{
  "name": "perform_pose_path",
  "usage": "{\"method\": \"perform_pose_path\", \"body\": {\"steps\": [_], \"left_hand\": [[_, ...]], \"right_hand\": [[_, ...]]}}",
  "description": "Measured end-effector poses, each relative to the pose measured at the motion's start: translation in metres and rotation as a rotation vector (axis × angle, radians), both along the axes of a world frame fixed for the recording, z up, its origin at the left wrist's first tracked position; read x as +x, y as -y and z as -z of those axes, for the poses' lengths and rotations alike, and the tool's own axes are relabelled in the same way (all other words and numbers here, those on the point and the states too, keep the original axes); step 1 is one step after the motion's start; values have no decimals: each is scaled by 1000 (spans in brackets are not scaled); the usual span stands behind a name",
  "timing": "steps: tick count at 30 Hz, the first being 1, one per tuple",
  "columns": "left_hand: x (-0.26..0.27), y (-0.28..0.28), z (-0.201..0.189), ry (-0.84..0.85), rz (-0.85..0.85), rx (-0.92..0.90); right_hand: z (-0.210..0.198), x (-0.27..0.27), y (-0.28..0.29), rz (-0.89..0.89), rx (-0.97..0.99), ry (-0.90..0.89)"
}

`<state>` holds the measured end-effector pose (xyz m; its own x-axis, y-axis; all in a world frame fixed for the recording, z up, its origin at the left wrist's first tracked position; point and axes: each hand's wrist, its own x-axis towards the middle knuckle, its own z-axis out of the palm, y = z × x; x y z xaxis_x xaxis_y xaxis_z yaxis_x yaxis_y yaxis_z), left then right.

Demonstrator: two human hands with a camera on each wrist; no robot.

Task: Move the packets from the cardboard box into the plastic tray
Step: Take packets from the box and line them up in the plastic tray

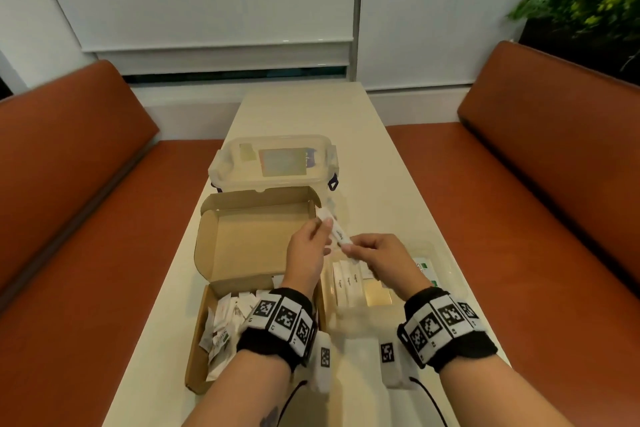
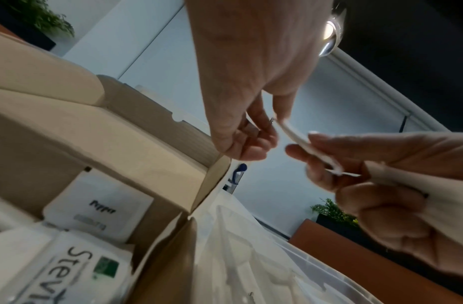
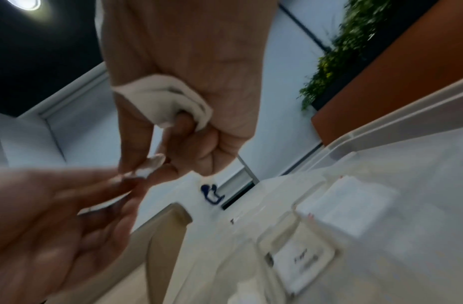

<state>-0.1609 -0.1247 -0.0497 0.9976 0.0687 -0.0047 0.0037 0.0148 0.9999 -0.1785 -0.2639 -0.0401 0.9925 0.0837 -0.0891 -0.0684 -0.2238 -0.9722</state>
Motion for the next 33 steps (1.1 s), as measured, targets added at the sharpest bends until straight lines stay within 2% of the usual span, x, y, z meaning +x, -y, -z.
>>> {"method": "perform_pose_path", "body": {"steps": [3,5,7,9,11,13,16,18,20,24,27,29,33], "left_hand": [[2,0,9,-37,-45,53],[1,1,12,-65,-85,52],[1,3,10,-34,-134,99],[0,5,8,43,-127,223],[0,7,3,123,-93,360],[1,8,0,170,-43,443],[1,10,0,152,-32,414],[1,8,2,114,-82,336],[2,5,5,82,-117,271],[1,-1,10,46,-101,263],[-1,-6,16,-22,-106,391],[-2,-7,19,-80,-93,485],[-4,-4,19,-80,-39,748]], "right_hand": [[-5,13,17,194,21,106],[-11,20,25,254,-64,188],[-18,26,29,163,-233,227],[-26,31,30,0,-412,209],[-36,37,31,-82,-546,203],[-43,41,29,-110,-597,233],[-42,43,20,-44,-495,250],[-33,40,14,39,-367,206],[-20,36,8,26,-328,131],[2,29,0,35,-251,41],[14,30,0,170,-265,-51],[24,30,-3,222,-373,-140],[43,30,-21,203,-606,-231]]}}
